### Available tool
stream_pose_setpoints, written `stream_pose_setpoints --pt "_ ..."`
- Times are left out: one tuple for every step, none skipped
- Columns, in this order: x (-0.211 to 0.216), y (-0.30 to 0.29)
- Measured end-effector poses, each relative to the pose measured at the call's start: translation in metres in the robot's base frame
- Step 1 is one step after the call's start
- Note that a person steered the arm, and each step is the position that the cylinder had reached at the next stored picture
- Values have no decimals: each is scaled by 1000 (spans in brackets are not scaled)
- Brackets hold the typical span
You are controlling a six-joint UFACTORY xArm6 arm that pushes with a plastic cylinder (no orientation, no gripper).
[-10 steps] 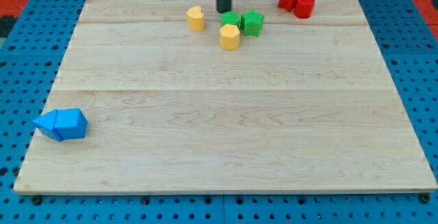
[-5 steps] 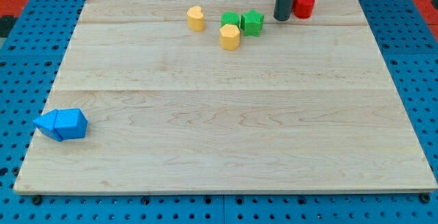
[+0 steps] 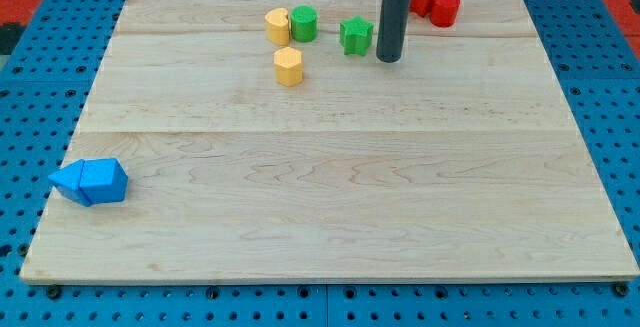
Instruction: Move green blocks and yellow blocks at center top of the board
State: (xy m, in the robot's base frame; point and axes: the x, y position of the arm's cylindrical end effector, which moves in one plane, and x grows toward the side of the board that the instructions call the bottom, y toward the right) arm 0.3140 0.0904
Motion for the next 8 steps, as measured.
stream_pose_setpoints --pt "-31 -51" --pt "-34 -122" --pt "-34 -131" --pt "-22 -126" --pt "-3 -220" --pt "-27 -244" --pt "-51 -234" --pt "-57 -182"
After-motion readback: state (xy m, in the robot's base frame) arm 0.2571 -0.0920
